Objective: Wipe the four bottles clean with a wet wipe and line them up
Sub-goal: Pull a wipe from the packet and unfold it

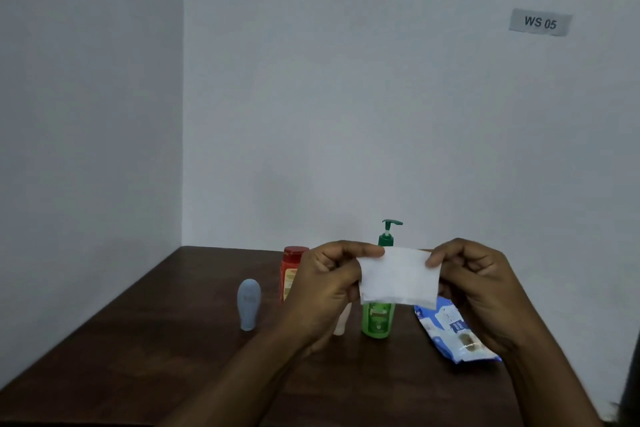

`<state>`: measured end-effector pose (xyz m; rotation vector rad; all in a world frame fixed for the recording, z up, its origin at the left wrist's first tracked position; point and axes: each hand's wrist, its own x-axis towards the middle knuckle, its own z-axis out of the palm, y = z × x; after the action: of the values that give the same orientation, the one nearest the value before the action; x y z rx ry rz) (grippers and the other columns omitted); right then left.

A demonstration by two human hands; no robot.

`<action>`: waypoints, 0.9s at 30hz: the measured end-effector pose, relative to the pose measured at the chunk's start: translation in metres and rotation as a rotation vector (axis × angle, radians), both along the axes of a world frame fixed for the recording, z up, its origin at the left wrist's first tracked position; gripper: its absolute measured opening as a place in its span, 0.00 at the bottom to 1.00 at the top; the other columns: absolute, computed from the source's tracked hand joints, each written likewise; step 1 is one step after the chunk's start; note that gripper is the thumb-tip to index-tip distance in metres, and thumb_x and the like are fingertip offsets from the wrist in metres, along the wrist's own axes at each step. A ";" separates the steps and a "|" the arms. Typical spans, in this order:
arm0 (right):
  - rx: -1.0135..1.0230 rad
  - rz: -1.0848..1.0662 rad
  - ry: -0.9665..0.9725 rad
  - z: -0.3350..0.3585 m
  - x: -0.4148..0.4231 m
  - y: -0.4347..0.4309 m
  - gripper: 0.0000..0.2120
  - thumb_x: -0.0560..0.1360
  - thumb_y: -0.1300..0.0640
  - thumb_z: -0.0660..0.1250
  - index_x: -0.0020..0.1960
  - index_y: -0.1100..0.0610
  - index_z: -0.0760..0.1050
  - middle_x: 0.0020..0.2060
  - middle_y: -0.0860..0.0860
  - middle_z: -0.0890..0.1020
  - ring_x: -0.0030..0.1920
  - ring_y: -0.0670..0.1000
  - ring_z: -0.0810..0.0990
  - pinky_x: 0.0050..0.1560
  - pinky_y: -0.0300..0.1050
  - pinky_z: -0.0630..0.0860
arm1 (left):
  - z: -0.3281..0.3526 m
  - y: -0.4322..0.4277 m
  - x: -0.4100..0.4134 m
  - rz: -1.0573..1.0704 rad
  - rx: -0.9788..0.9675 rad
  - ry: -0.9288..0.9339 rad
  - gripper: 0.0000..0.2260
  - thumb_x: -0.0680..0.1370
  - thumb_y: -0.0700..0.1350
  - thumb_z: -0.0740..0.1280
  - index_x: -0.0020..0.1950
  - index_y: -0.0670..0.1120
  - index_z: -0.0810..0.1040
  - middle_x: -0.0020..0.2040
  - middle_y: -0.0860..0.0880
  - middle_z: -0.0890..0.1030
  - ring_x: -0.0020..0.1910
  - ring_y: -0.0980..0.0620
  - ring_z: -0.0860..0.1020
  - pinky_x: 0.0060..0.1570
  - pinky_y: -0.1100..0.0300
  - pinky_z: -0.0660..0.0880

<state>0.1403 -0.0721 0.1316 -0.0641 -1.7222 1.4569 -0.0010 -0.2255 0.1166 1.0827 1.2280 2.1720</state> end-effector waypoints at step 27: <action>-0.960 0.250 -0.072 -0.150 -0.035 -0.019 0.18 0.76 0.64 0.63 0.64 0.68 0.76 0.55 0.65 0.84 0.50 0.60 0.87 0.41 0.47 0.84 | -0.089 0.042 -0.049 -0.176 -0.618 0.334 0.27 0.74 0.33 0.72 0.70 0.53 0.78 0.39 0.40 0.75 0.39 0.45 0.72 0.41 0.53 0.71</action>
<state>0.1053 -0.0909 -0.0188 -0.4238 -0.9579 2.3724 -0.0500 -0.1840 0.0279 1.2327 1.7172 1.3614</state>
